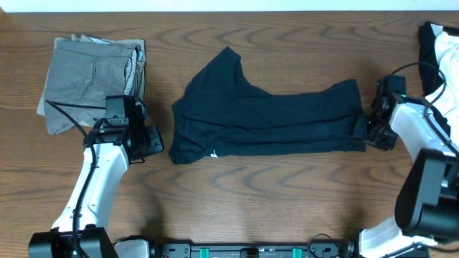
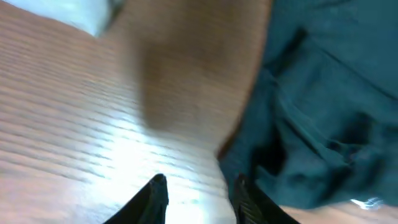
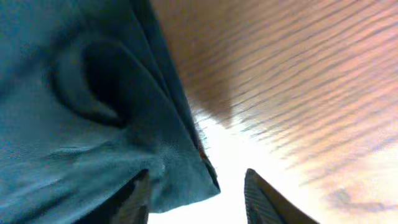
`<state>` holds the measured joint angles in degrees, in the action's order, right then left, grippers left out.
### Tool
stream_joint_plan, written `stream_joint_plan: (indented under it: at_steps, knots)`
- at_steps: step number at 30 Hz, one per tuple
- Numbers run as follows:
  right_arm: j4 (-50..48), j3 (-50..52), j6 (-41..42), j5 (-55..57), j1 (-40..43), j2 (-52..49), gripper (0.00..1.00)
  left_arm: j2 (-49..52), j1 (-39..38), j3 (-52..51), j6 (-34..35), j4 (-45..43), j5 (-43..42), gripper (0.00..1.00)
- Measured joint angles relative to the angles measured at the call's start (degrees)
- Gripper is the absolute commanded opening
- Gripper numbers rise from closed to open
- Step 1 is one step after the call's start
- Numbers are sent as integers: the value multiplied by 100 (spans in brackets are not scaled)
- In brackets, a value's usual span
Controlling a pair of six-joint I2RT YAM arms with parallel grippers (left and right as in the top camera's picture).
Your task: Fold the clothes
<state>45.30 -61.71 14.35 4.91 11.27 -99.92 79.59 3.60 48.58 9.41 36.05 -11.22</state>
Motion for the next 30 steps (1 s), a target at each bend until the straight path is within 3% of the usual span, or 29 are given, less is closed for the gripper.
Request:
stream_joint_plan:
  at_steps: [7, 12, 19, 23, 30]
  knots:
    - [-605, -356, 133, -734, 199, 887, 57, 48, -26, 1572, -267, 634, -879, 46]
    - [-1137, -479, 177, -1486, 199, 931, 59, 831, -369, 2922, -540, 651, -1084, 53]
    - [-1200, -479, 179, -2146, 199, 881, 58, 2887, -1003, 4179, -785, -389, -1156, 70]
    - [-990, -479, 179, -2264, 199, 879, 58, 4009, -1327, 4728, -800, -990, -1106, 71]
    - [-737, -479, 177, -2330, 199, 876, 59, 5069, -1670, 4920, -824, -2000, -719, 70]
